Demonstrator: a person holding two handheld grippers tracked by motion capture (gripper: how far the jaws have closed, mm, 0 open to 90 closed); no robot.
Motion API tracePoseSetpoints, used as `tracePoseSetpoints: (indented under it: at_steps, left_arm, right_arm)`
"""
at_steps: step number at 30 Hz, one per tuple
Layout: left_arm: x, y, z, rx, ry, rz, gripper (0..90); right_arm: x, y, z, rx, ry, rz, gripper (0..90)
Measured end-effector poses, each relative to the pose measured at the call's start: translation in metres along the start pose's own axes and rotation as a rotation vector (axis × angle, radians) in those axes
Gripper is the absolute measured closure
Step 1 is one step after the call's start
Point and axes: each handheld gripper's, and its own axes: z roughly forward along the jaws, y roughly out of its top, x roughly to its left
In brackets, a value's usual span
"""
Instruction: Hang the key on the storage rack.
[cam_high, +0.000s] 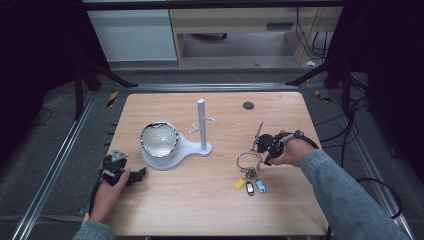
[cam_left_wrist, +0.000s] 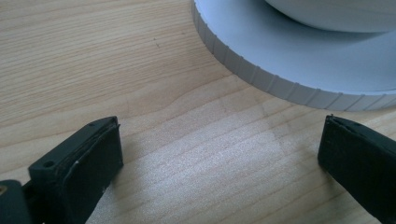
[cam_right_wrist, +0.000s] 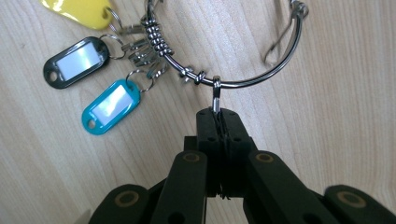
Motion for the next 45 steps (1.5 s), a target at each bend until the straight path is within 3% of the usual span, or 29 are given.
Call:
tracePoseSetpoints:
  at_steps: [14, 25, 36, 38, 45]
  left_arm:
    - [0.000, 0.000, 0.000, -0.001, 0.000, 0.001, 0.0]
    - [0.000, 0.000, 0.000, -0.002, -0.001, -0.001, 0.0]
    - [0.000, 0.000, 0.000, 0.000, -0.001, 0.002, 0.0]
    - [0.000, 0.000, 0.000, -0.001, 0.000, 0.000, 0.0]
    - [0.000, 0.000, 0.000, -0.001, 0.000, 0.000, 0.0]
  right_arm:
    - [0.002, -0.002, -0.031, 0.001, -0.043, -0.011, 88.6]
    - [0.005, 0.003, -0.054, -0.015, -0.046, -0.025, 88.7]
    - [0.002, 0.011, -0.082, -0.057, -0.065, -0.022, 88.7]
    - [0.001, 0.013, -0.087, -0.085, -0.057, -0.020, 88.7]
    - [-0.003, 0.017, -0.106, -0.103, -0.089, -0.023, 88.7]
